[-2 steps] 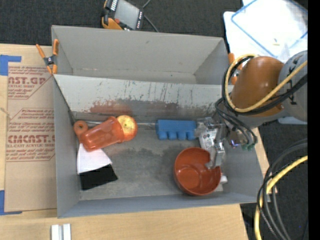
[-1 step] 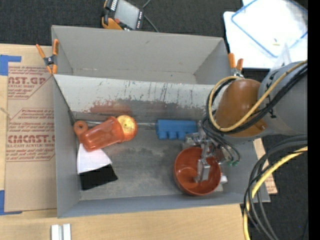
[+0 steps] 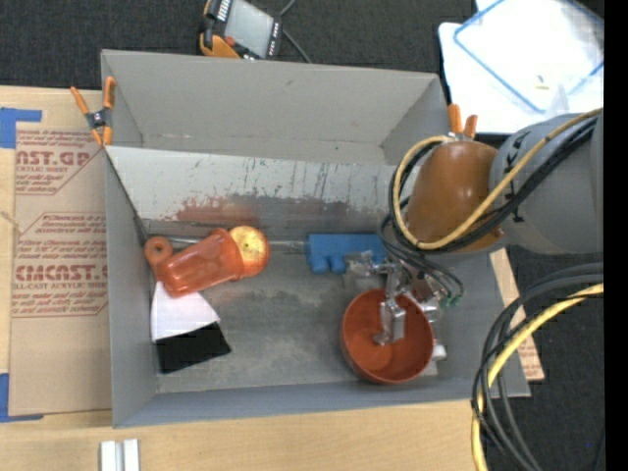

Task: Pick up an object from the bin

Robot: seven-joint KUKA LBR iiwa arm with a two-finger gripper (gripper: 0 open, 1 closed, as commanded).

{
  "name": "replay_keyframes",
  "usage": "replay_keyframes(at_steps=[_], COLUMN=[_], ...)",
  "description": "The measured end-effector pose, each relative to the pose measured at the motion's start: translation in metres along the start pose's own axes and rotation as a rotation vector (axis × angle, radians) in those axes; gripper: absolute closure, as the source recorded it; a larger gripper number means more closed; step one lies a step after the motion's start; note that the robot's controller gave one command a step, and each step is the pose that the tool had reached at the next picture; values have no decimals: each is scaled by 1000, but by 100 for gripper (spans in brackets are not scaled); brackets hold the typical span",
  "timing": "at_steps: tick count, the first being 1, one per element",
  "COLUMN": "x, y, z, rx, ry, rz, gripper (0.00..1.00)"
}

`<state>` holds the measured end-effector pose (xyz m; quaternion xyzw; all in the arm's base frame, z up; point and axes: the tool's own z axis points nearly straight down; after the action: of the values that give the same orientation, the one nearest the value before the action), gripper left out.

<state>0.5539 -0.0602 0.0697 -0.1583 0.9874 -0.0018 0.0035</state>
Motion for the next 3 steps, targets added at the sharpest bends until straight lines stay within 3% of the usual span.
replay_keyframes(at_steps=[1, 3], x=[24, 24], y=[2, 2], z=[-10, -10], rx=[9, 9], ry=[-35, -35], rz=[209, 209], gripper=[100, 100])
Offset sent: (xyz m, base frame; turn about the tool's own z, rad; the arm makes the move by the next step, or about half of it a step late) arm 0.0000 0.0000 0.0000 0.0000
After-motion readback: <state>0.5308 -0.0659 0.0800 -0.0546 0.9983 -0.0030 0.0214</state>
